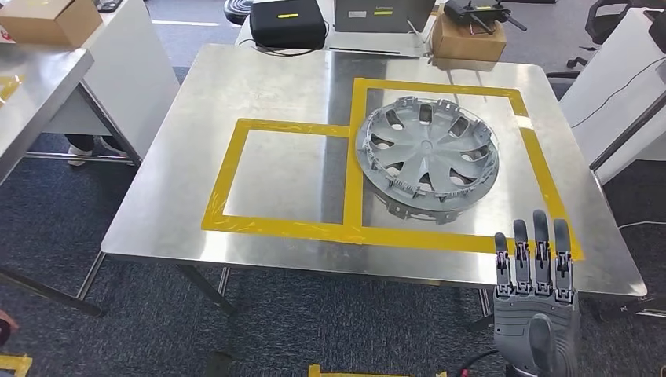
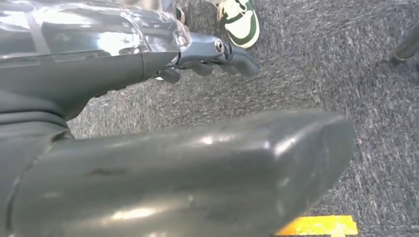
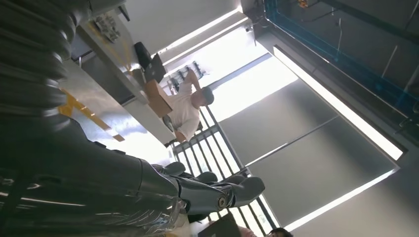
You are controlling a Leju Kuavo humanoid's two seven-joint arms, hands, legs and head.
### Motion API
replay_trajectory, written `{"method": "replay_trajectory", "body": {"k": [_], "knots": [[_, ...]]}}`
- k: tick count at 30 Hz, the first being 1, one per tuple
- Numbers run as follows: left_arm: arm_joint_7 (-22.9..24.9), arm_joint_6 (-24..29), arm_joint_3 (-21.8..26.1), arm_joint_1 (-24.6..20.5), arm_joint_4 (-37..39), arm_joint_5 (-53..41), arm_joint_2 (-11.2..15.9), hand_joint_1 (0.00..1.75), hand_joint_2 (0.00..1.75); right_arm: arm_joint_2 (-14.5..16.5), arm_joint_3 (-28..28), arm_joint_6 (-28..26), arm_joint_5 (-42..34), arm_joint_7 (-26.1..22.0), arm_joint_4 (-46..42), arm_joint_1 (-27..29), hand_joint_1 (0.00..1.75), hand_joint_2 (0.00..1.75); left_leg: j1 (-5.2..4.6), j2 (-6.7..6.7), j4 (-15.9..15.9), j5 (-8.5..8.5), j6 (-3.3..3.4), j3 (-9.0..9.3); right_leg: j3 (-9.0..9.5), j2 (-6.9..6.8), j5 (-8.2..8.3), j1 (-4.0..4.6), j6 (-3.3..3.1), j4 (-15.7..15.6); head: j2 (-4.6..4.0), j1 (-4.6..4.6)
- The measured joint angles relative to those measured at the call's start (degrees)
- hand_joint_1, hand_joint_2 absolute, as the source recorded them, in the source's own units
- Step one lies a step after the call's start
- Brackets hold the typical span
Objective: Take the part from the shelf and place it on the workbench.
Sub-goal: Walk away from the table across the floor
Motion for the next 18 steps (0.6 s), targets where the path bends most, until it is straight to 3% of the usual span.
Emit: {"method": "replay_trajectory", "body": {"k": [2, 4, 7, 8, 9, 10, 12, 14, 15, 18], "knots": [[0.06, 0.05, -0.18, -0.01, 0.00, -0.02, -0.02, 0.00, 0.00, 0.01, -0.01, 0.04, -0.01, -0.04, 0.00, -0.02, 0.00, 1.75, 0.20, 0.02, -0.11, 0.25, -0.84, -0.22, 0.15, -0.08, 0.30, 0.13, -0.34, -1.07, 0.00, -0.02], [0.08, 0.07, -0.25, -0.02, 0.00, -0.02, 0.00, 0.00, 0.00, 0.03, -0.01, 0.07, -0.02, -0.05, 0.01, -0.04, 0.00, 1.75, 0.28, 0.08, 0.76, -1.10, -1.53, -0.75, 0.28, -0.33, 0.96, -0.07, -0.89, -2.42, -0.01, -0.19], [0.09, 0.08, -0.39, -0.02, 0.00, 0.03, 0.04, 0.00, 0.00, 0.03, 0.00, 0.08, -0.02, -0.06, 0.04, 0.01, 0.00, 1.75, 0.63, 0.10, 8.91, -6.84, -2.36, -4.00, -0.41, -0.63, 1.81, -0.19, -1.36, -3.01, -0.01, -0.61], [0.09, 0.08, -0.45, -0.01, 0.00, 0.04, 0.06, 0.00, 0.00, 0.03, 0.01, 0.08, -0.02, -0.06, 0.08, 0.03, 0.00, 1.75, 0.80, 0.11, 11.89, -8.11, -2.64, -5.04, -0.80, -0.68, 1.96, -0.20, -1.29, -2.83, 0.00, -0.67], [0.09, 0.08, -0.51, 0.00, 0.00, 0.05, 0.09, 0.00, 0.00, 0.03, 0.02, 0.08, -0.02, -0.06, 0.14, 0.04, 0.00, 1.75, 0.97, 0.13, 13.45, -8.33, -2.92, -5.38, -1.18, -0.73, 2.09, -0.23, -1.17, -2.59, 0.00, -0.71], [0.09, 0.08, -0.55, 0.00, 0.00, 0.06, 0.13, 0.00, 0.00, 0.03, 0.02, 0.08, -0.02, -0.06, 0.22, 0.03, 0.00, 1.75, 1.16, 0.18, 12.90, -7.41, -3.18, -4.71, -1.57, -0.75, 2.21, -0.33, -1.02, -2.30, 0.00, -0.73], [0.10, 0.09, -0.59, -0.06, 0.00, 0.06, 0.21, 0.00, 0.00, 0.03, 0.03, 0.10, -0.01, -0.05, 0.38, 0.01, 0.00, 1.75, 1.61, 0.34, 6.82, -4.16, -3.74, -0.92, -2.33, -0.73, 2.33, -0.61, -0.60, -1.47, 0.00, -0.78], [0.12, 0.11, -0.62, -0.18, -0.01, 0.06, 0.17, 0.00, 0.00, 0.04, 0.03, 0.17, 0.02, -0.06, 0.44, -0.02, 0.00, 1.75, 1.75, 0.24, 1.46, -2.50, -3.82, 2.17, -3.05, -0.57, 2.49, -0.60, 0.13, -0.62, 0.00, -1.05], [0.13, 0.14, -0.64, -0.22, -0.02, 0.09, 0.16, 0.00, 0.00, 0.04, 0.03, 0.25, 0.06, -0.08, 0.44, -0.03, 0.00, 1.75, 1.73, 0.15, 0.47, -2.51, -3.55, 2.53, -3.28, -0.48, 2.66, -0.50, 0.56, -0.37, 0.00, -1.11], [0.12, 0.26, -0.67, -0.25, -0.02, 0.20, 0.21, 0.00, 0.00, 0.06, 0.04, 0.45, 0.13, -0.16, 0.50, 0.06, 0.00, 1.75, 1.54, 0.07, 0.51, -1.99, -1.90, 1.64, -3.62, -0.30, 3.08, -0.65, 1.52, -0.28, 0.00, -0.89]]}}
